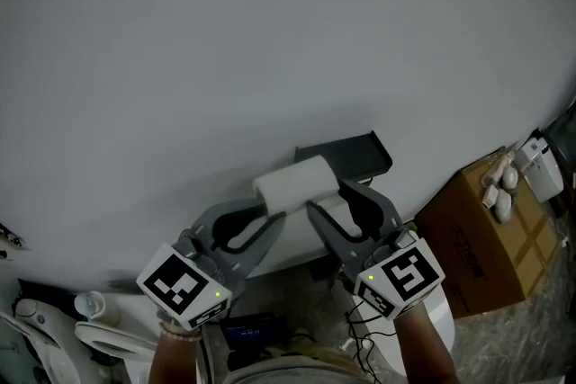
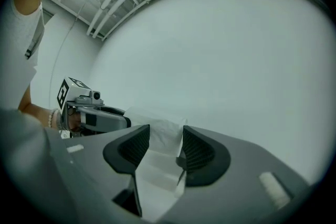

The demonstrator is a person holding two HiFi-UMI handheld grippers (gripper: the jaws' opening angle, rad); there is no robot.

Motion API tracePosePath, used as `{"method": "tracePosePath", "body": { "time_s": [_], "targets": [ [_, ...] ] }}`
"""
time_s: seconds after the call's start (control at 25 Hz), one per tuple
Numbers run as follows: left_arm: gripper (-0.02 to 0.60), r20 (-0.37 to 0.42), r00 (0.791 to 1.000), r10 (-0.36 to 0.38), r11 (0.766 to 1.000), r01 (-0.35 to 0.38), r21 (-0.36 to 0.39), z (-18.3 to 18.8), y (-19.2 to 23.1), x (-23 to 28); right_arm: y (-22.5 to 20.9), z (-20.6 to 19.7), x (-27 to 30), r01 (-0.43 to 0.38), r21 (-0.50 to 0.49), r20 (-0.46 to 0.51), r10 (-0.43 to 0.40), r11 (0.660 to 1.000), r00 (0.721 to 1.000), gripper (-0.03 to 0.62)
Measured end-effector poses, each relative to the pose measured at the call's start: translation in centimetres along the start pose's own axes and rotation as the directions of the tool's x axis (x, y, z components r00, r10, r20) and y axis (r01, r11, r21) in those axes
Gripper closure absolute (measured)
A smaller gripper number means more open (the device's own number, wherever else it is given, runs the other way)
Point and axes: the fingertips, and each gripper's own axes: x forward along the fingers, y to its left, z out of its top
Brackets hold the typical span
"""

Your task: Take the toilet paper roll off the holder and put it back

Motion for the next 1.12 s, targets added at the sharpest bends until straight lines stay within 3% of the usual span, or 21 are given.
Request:
{"method": "tracePosePath", "body": {
  "time_s": [0.28,0.68,1.12],
  "targets": [
    [0.516,0.008,0.998,-0.058,0.998,0.058,0.022,0.7,0.2,6.5,-6.3,0.1,-1.4,0.073,-0.019,-0.007,-0.074,0.997,0.997,0.393],
    [0.514,0.025,0.995,-0.093,0.995,0.092,0.033,-0.5,0.7,7.2,-6.8,-1.1,-1.2,0.133,-0.041,-0.025,-0.134,0.99,0.991,0.393],
    [0.502,-0.012,0.997,-0.072,0.997,0.072,-0.027,-2.2,1.4,8.2,-7.4,-2.4,-1.3,0.155,-0.044,-0.058,-0.158,0.987,0.986,0.393]
  ]
}}
